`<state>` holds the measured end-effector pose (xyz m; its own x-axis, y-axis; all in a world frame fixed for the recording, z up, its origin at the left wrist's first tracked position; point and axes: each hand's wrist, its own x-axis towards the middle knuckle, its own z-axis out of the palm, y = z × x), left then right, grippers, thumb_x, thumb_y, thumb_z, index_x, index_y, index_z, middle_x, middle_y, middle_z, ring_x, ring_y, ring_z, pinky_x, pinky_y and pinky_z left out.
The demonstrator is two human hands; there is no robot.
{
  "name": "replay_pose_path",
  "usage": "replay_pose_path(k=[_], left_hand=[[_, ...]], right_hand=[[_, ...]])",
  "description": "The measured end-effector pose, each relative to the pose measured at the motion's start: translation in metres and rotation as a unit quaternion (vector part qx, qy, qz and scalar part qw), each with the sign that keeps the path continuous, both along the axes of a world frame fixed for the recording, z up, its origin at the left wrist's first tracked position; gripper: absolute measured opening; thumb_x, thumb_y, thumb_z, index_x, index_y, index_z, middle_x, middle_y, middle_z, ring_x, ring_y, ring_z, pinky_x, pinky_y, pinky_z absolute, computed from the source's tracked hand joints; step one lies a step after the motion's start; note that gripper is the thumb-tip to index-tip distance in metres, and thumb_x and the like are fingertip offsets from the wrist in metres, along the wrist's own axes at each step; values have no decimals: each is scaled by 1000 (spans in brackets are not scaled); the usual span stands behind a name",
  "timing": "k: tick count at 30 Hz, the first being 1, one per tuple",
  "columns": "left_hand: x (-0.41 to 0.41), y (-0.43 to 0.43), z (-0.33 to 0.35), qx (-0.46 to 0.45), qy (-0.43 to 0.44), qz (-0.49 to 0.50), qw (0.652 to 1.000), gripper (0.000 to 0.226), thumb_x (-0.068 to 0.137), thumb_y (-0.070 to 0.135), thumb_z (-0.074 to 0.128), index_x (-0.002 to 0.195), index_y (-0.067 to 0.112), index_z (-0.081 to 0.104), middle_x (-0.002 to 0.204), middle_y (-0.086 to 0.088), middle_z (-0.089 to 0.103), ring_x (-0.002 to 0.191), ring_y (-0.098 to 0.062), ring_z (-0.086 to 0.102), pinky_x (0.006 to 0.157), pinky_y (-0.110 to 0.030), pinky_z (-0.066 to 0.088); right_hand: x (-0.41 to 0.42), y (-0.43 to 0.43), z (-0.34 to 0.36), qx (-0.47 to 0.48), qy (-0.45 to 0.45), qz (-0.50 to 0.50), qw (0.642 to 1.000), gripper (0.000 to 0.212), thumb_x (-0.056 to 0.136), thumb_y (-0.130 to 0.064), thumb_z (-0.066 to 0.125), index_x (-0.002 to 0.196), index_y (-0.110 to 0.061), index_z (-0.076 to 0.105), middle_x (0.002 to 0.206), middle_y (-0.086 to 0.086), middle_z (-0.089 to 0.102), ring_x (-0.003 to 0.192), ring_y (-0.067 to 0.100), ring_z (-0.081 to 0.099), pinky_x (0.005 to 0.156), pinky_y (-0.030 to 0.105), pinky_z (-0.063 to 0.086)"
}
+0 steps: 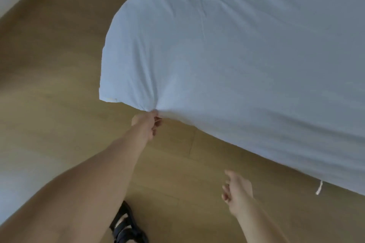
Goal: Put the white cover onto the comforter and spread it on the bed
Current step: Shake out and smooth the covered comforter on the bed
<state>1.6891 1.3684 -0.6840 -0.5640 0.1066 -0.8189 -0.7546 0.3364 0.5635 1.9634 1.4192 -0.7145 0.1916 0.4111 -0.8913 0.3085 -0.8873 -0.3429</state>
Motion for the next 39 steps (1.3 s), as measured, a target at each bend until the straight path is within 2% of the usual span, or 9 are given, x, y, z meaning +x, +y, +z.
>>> replay_pose_path(k=[4,9,15,17,21,27,30,33,39], left_hand=[[-45,-52,-14,-118,-4,63,991,23,93,4,45,78,7,62,75,-6,65,61,-19,62,46,-24,32],[-123,-91,6,-132,64,-60,987,14,92,13,46,85,10,58,82,-9,62,71,-25,55,60,-30,40],[-205,-75,61,-82,185,-167,965,12,91,21,51,100,15,57,85,-1,60,70,-23,51,64,-29,42],[-218,-65,75,-50,171,-192,965,17,91,20,52,106,15,58,87,1,58,74,-21,53,69,-31,45],[-254,-44,89,-36,176,-207,962,19,92,23,52,107,14,59,85,1,54,76,-21,50,72,-32,44],[-334,35,101,-32,208,-238,948,13,90,22,47,78,17,44,66,4,37,59,-18,34,57,-23,34],[-373,93,85,-63,246,-300,919,19,93,26,45,81,11,43,64,2,38,54,-18,35,46,-24,27],[-401,144,57,-77,221,-370,899,22,101,30,40,93,11,50,88,-6,51,77,-22,47,70,-26,40],[-425,187,18,-49,25,-327,943,93,78,79,36,136,8,48,127,-7,58,116,-30,56,103,-43,44]], right_hand=[[-101,-9,29,262,-51,248,931,54,95,-25,62,144,-15,42,138,6,48,125,26,48,100,40,42],[-220,29,74,561,-71,464,682,70,92,-22,61,155,-21,28,162,1,22,150,19,14,119,40,17],[-285,14,64,353,-89,722,588,68,94,-43,56,155,-36,26,167,-8,0,153,15,-3,122,37,8],[-293,-7,73,282,-13,740,610,65,97,-43,54,154,-39,24,165,-15,11,151,6,8,120,30,15],[-345,12,106,462,-19,557,690,60,99,-33,53,154,-30,30,162,-15,22,150,5,13,117,29,22],[-441,106,110,479,-143,591,633,69,98,-41,43,158,-25,13,167,-2,-4,153,21,-10,123,42,2],[-464,100,83,486,-154,657,555,73,86,-51,39,152,-20,32,164,7,22,151,32,17,117,48,8],[-474,75,64,502,-45,725,470,67,75,-53,49,135,-22,52,150,2,47,141,27,42,113,44,19],[-520,148,77,608,31,452,652,30,87,-28,52,107,-18,72,115,-9,69,113,12,59,97,24,44]])
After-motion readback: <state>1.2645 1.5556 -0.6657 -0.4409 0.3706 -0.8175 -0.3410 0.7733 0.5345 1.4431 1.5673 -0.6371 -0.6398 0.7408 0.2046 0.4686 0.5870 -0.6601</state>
